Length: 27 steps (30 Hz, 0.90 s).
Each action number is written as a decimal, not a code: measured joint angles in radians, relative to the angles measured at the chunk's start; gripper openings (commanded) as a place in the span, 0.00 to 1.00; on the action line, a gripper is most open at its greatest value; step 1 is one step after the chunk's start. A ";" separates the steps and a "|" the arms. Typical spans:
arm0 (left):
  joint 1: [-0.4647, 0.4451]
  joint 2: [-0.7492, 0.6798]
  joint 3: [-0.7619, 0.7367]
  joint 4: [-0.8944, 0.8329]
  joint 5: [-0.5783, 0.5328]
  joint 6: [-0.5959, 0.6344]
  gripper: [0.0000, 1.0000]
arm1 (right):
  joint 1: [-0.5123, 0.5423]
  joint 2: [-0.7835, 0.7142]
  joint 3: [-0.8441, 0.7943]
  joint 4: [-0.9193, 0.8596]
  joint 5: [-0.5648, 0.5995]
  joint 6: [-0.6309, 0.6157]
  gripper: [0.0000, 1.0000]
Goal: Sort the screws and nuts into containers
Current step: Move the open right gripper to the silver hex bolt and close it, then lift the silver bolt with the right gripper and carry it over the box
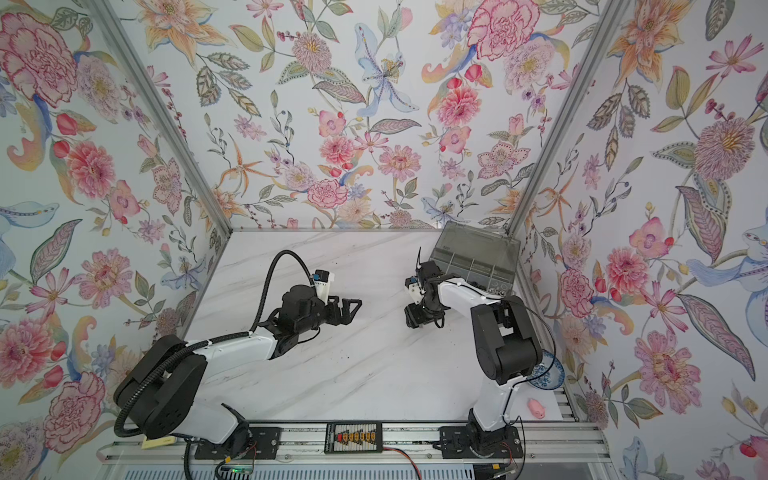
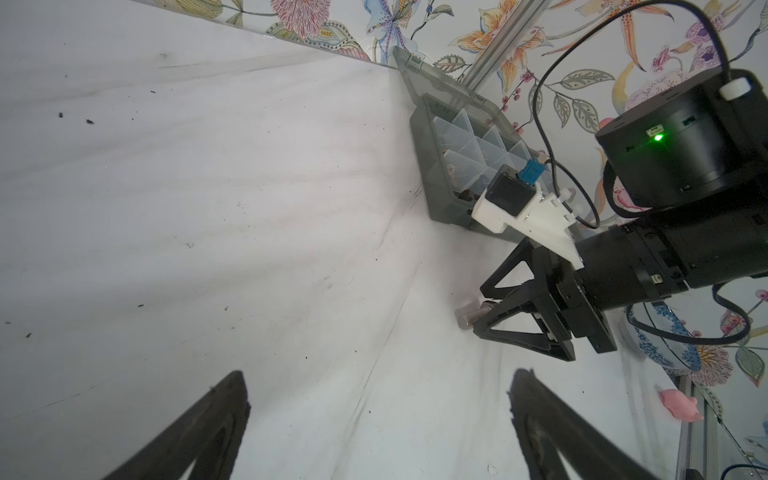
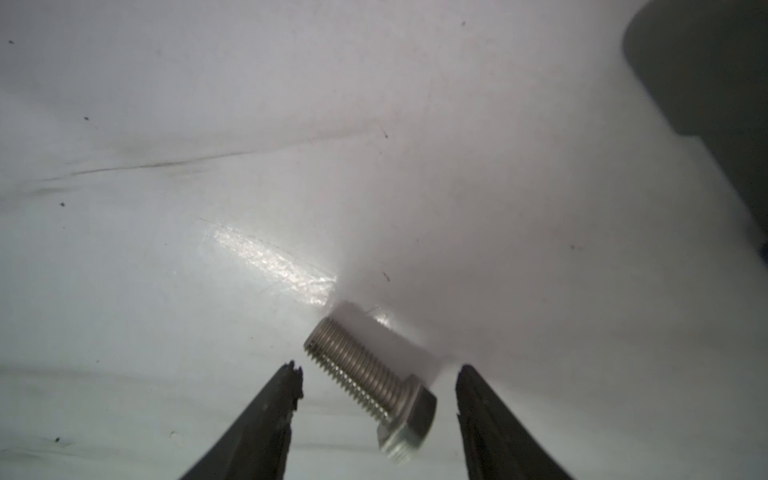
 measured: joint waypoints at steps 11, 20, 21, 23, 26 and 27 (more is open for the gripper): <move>0.000 0.002 0.000 -0.008 0.006 0.000 0.99 | 0.020 0.032 0.018 -0.004 0.043 -0.022 0.60; 0.000 0.008 0.000 -0.008 0.010 0.000 0.99 | 0.050 0.026 0.005 -0.002 0.065 -0.005 0.56; 0.000 0.008 0.000 -0.008 0.010 0.000 0.99 | 0.052 0.022 0.000 0.000 0.065 -0.002 0.55; 0.000 0.011 0.000 -0.008 0.010 0.000 0.99 | 0.059 0.009 -0.018 0.002 0.064 0.010 0.55; 0.000 0.014 0.000 -0.007 0.010 0.000 0.99 | 0.067 -0.008 -0.038 0.002 0.063 0.026 0.54; 0.000 0.015 0.000 -0.007 0.010 0.000 0.99 | 0.068 -0.012 -0.043 0.001 0.062 0.031 0.54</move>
